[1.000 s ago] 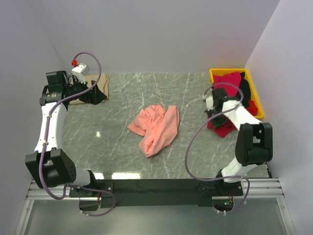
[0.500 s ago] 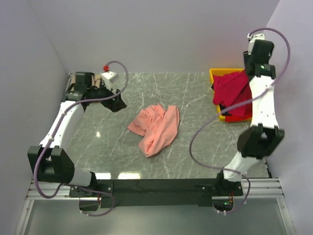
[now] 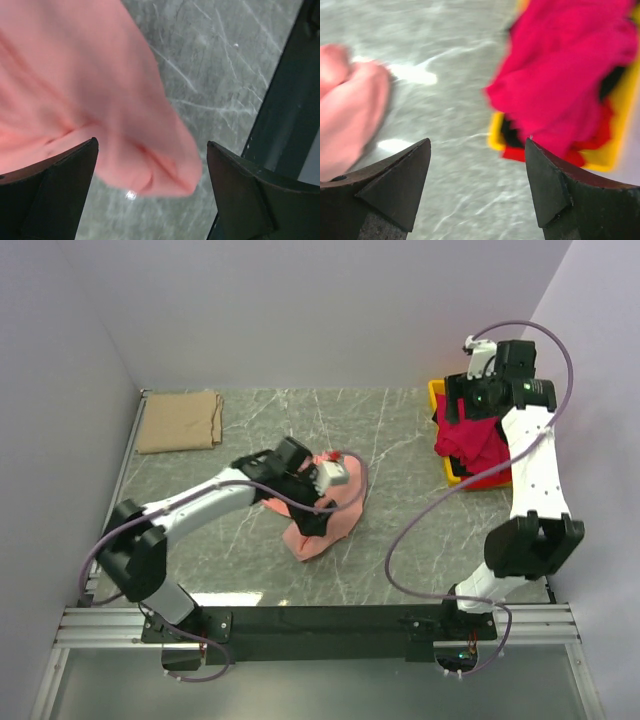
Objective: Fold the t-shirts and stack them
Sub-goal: Flatten the tshirt out
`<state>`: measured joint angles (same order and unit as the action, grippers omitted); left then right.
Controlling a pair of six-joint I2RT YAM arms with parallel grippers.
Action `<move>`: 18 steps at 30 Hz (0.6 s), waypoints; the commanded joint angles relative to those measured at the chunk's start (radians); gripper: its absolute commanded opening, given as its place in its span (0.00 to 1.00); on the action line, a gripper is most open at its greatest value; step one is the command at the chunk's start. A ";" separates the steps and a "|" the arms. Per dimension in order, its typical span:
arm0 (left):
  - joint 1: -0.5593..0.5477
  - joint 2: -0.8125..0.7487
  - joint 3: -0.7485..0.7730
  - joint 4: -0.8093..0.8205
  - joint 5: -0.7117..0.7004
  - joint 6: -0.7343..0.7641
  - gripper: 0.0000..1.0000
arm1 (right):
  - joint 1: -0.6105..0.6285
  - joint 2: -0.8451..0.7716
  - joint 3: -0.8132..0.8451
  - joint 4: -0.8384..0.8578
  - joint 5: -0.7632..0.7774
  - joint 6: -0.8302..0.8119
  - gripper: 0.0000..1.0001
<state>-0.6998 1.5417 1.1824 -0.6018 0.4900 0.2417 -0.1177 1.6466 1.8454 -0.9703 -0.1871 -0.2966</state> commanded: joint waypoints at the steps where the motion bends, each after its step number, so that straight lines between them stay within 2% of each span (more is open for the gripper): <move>1: -0.102 0.104 0.022 0.088 -0.188 -0.094 0.94 | 0.010 -0.051 -0.119 -0.024 -0.147 0.010 0.82; 3: -0.130 0.183 0.046 0.093 -0.250 -0.108 0.87 | 0.010 -0.053 -0.179 -0.030 -0.176 0.007 0.81; 4: -0.135 0.208 0.065 0.082 -0.254 -0.113 0.67 | 0.009 -0.056 -0.198 -0.028 -0.183 0.007 0.80; 6: -0.133 0.268 0.138 0.054 -0.266 -0.128 0.45 | 0.010 -0.064 -0.248 -0.002 -0.189 0.014 0.80; 7: -0.135 0.277 0.160 0.039 -0.274 -0.130 0.28 | 0.010 -0.068 -0.259 0.004 -0.196 0.014 0.80; 9: -0.135 0.278 0.232 0.025 -0.260 -0.121 0.07 | 0.010 -0.067 -0.278 0.018 -0.198 0.019 0.79; 10: -0.130 0.270 0.258 0.011 -0.210 -0.114 0.01 | 0.010 -0.061 -0.278 0.018 -0.201 0.019 0.78; 12: -0.119 0.220 0.343 0.000 -0.124 -0.096 0.00 | 0.007 -0.056 -0.272 0.019 -0.201 0.017 0.77; 13: -0.101 0.193 0.370 0.008 0.007 -0.093 0.00 | 0.006 -0.051 -0.270 0.022 -0.209 0.019 0.77; 14: -0.089 0.166 0.414 0.017 0.071 -0.097 0.00 | 0.004 -0.050 -0.268 0.025 -0.213 0.020 0.76; 16: -0.025 0.080 0.442 0.071 0.210 -0.168 0.00 | 0.003 -0.044 -0.256 0.022 -0.230 0.024 0.76; 17: 0.006 0.031 0.444 0.136 0.323 -0.208 0.00 | 0.003 -0.041 -0.255 0.021 -0.248 0.024 0.76; 18: 0.043 0.008 0.433 0.178 0.369 -0.323 0.00 | 0.003 -0.039 -0.253 0.024 -0.256 0.024 0.76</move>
<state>-0.7498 1.7226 1.5509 -0.5674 0.5617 0.0818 -0.1070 1.6165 1.5566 -0.9752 -0.3920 -0.2806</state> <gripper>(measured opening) 0.017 0.763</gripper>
